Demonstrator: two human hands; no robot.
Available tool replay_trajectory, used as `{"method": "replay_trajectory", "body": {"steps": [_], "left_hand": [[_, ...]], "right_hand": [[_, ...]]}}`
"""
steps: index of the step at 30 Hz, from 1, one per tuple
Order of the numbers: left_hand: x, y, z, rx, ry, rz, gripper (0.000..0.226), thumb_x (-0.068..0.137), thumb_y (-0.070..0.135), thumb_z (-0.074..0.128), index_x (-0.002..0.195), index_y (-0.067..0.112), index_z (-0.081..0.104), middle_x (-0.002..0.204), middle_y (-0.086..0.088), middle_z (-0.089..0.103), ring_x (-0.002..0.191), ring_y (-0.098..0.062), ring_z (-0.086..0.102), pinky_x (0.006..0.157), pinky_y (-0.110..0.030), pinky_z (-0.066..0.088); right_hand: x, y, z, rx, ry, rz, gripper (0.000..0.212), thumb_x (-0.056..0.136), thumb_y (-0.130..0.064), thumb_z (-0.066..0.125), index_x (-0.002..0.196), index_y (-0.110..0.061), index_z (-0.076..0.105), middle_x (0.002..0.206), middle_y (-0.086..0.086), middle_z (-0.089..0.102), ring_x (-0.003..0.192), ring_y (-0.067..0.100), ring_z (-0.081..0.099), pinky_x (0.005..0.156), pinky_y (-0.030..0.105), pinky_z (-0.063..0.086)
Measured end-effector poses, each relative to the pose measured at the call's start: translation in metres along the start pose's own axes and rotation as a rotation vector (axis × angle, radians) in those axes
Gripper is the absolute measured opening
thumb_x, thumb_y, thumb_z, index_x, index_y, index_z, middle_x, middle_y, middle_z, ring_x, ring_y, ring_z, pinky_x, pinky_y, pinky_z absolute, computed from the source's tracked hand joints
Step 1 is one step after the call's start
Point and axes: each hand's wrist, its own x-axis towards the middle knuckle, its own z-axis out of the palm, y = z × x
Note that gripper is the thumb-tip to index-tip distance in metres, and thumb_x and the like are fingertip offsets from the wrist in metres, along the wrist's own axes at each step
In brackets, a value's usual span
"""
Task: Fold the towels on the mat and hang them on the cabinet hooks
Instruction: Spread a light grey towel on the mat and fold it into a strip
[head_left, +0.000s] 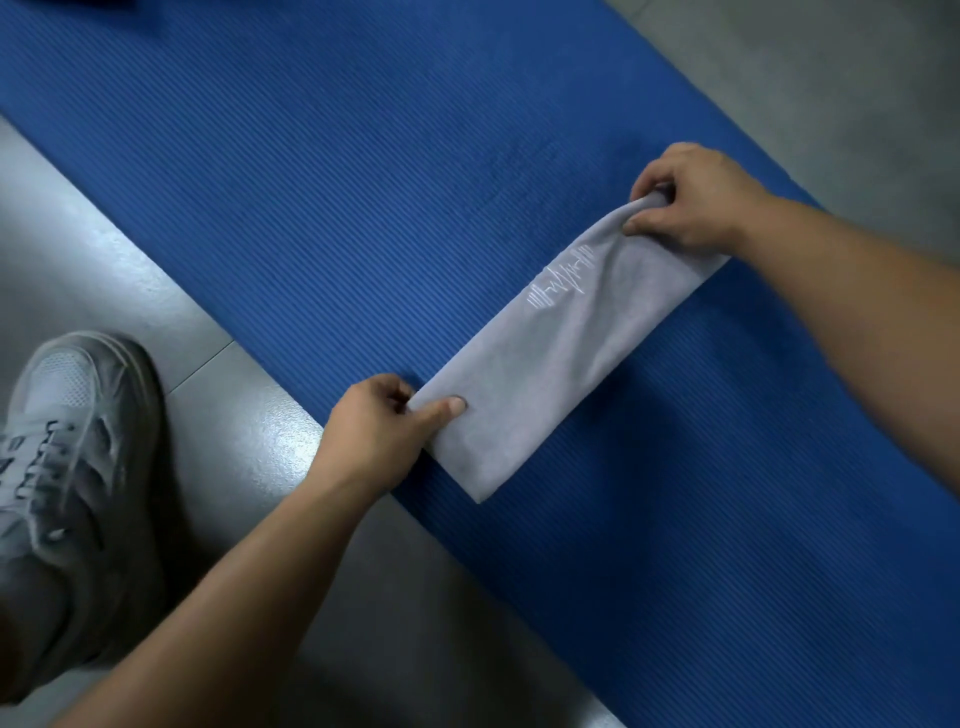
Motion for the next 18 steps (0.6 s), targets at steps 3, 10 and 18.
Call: {"method": "replay_trajectory", "body": {"steps": [3, 10, 18], "left_hand": [[-0.004, -0.003, 0.002, 0.214, 0.042, 0.072, 0.053, 0.072, 0.067, 0.077, 0.075, 0.019, 0.055, 0.068, 0.004, 0.062, 0.066, -0.018, 0.060, 0.060, -0.039, 0.050], [-0.007, 0.021, 0.019, 0.578, 0.284, 0.690, 0.057, 0.087, 0.065, 0.054, 0.127, 0.025, 0.058, 0.145, -0.008, 0.048, 0.133, -0.033, 0.042, 0.109, -0.048, 0.035], [0.010, -0.001, 0.083, 0.951, 0.104, 0.839, 0.083, 0.096, 0.073, 0.023, 0.161, 0.024, 0.018, 0.169, -0.013, 0.004, 0.156, -0.034, -0.002, 0.119, -0.067, 0.003]], "right_hand": [[0.002, 0.000, 0.007, 0.005, 0.074, -0.013, 0.022, 0.082, -0.035, 0.077, 0.098, -0.022, 0.070, 0.106, -0.002, 0.053, 0.100, 0.016, 0.052, 0.086, 0.029, 0.037], [-0.032, -0.037, 0.048, 0.102, 0.256, -0.133, 0.051, 0.089, -0.045, 0.053, 0.131, -0.018, 0.063, 0.151, 0.010, 0.046, 0.140, 0.032, 0.039, 0.116, 0.030, 0.021], [-0.042, 0.003, 0.068, -0.286, 0.033, 0.004, 0.074, 0.095, -0.067, 0.014, 0.159, -0.032, 0.006, 0.168, -0.009, -0.008, 0.153, 0.020, -0.016, 0.122, 0.049, -0.012]]}}
